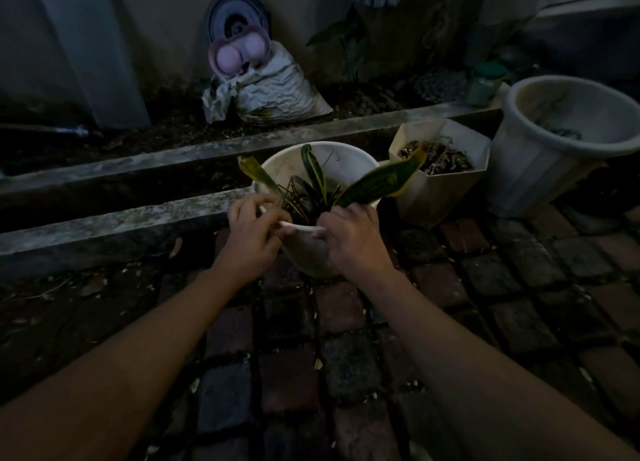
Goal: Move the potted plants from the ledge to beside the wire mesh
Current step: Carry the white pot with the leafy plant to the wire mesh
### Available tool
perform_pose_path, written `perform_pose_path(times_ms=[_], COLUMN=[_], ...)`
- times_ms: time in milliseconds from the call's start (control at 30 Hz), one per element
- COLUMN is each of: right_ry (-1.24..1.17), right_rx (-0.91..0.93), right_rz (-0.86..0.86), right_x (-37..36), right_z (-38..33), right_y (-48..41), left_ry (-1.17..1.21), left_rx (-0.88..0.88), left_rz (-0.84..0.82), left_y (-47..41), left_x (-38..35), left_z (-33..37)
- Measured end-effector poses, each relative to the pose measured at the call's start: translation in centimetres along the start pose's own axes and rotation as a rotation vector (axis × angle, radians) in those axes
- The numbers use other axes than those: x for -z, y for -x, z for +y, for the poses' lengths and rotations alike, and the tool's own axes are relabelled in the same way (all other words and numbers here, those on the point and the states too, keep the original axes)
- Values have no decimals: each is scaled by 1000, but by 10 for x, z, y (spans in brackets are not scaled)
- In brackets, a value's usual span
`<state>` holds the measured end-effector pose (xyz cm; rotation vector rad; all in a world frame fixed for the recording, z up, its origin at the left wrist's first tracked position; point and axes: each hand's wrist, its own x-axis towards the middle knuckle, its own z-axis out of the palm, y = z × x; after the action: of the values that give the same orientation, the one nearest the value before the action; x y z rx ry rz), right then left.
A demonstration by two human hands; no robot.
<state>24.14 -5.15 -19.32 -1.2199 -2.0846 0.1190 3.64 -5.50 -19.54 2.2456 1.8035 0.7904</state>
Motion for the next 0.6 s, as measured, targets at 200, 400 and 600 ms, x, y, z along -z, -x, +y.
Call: perform_pose_path(times_ms=[200, 400, 600], right_ry=[-32, -500, -854], right_rx=[28, -432, -611], right_rz=[171, 400, 196], right_x=[10, -6, -35], right_z=[36, 27, 35], right_y=[27, 62, 87], left_ry=[426, 869, 797], left_rx=[193, 349, 340], left_rz=[335, 288, 141], left_y=[33, 35, 41], left_x=[-25, -50, -85], left_z=[15, 12, 12])
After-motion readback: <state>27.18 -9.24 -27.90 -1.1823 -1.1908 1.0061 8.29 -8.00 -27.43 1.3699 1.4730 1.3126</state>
